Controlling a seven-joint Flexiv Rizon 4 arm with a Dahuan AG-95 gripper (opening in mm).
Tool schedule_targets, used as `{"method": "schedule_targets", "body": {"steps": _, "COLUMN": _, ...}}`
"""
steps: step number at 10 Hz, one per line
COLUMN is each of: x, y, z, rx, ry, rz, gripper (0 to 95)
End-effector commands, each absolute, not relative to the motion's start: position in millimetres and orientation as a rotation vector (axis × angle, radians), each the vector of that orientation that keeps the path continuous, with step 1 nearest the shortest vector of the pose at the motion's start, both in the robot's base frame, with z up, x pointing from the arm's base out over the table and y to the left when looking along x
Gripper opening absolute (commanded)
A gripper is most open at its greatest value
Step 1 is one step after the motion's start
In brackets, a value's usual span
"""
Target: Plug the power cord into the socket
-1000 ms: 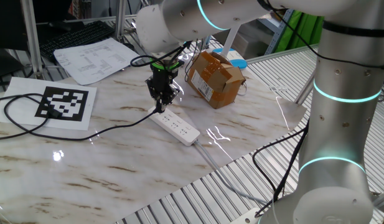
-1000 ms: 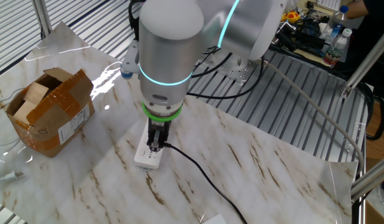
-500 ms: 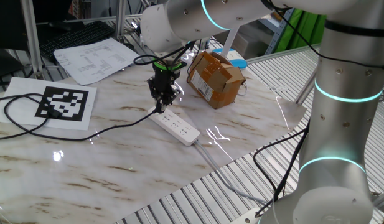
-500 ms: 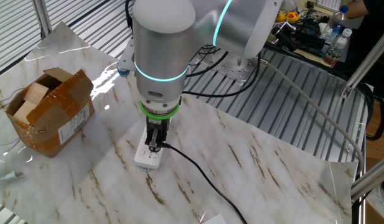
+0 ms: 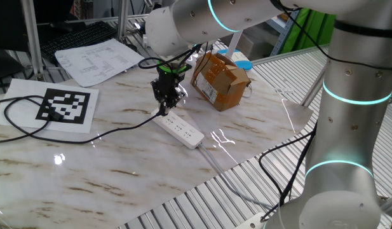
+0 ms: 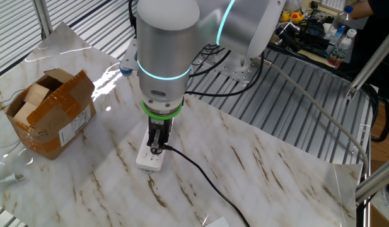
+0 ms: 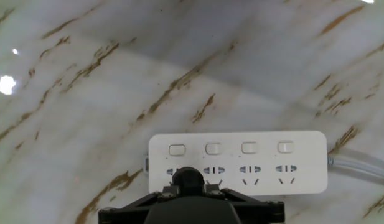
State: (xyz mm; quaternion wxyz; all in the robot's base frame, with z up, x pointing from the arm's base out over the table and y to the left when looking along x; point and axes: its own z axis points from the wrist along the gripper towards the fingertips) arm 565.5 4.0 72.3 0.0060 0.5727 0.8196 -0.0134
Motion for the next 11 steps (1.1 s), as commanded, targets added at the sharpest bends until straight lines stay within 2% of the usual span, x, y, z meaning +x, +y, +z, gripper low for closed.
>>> {"method": "schedule_targets", "body": {"steps": 1, "x": 566.1, "y": 4.5, "z": 71.5, "rx": 1.798, "ry": 2.562, "rz": -0.04, "gripper": 0.0}}
{"method": "schedule_targets", "body": {"steps": 11, "x": 568.3, "y": 8.1, "z": 67.0, "rx": 1.797, "ry": 2.56, "rz": -0.02, "gripper": 0.0}}
